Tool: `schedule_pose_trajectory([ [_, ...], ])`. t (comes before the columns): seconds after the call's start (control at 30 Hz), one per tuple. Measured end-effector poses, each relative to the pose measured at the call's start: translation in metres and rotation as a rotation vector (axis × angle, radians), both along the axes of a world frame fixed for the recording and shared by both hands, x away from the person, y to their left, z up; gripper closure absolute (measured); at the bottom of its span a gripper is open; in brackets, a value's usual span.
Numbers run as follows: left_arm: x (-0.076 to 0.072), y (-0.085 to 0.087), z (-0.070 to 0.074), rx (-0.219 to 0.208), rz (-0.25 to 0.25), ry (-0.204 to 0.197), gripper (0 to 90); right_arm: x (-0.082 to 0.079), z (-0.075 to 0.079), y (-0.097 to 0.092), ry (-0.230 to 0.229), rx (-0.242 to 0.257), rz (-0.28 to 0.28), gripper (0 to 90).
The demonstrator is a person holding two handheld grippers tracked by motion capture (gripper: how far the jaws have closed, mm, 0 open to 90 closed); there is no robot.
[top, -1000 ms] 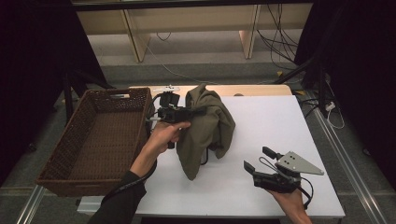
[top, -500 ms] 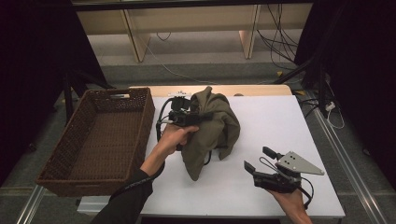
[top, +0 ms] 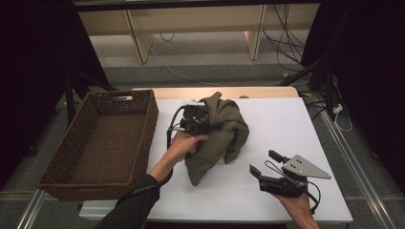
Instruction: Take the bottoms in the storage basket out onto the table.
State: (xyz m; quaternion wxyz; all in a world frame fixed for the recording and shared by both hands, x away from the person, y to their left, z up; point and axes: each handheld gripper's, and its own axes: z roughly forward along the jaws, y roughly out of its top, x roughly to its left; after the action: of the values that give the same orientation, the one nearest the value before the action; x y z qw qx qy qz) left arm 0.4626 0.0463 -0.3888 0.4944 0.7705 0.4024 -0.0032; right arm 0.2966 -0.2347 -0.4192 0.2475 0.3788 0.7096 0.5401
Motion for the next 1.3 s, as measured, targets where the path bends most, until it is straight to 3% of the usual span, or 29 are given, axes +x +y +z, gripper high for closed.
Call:
schedule_pose_trajectory([
  [0.57, 0.000, -0.016, -0.028, 0.090, -0.027, 0.036, 81.6, -0.001, 0.000, 0.001, 0.000, -0.013, 0.003, 18.6],
  [1.3, -0.003, -0.026, -0.041, 0.150, -0.050, 0.044, 81.2, -0.001, -0.001, 0.002, -0.002, -0.018, 0.007, 18.7],
])
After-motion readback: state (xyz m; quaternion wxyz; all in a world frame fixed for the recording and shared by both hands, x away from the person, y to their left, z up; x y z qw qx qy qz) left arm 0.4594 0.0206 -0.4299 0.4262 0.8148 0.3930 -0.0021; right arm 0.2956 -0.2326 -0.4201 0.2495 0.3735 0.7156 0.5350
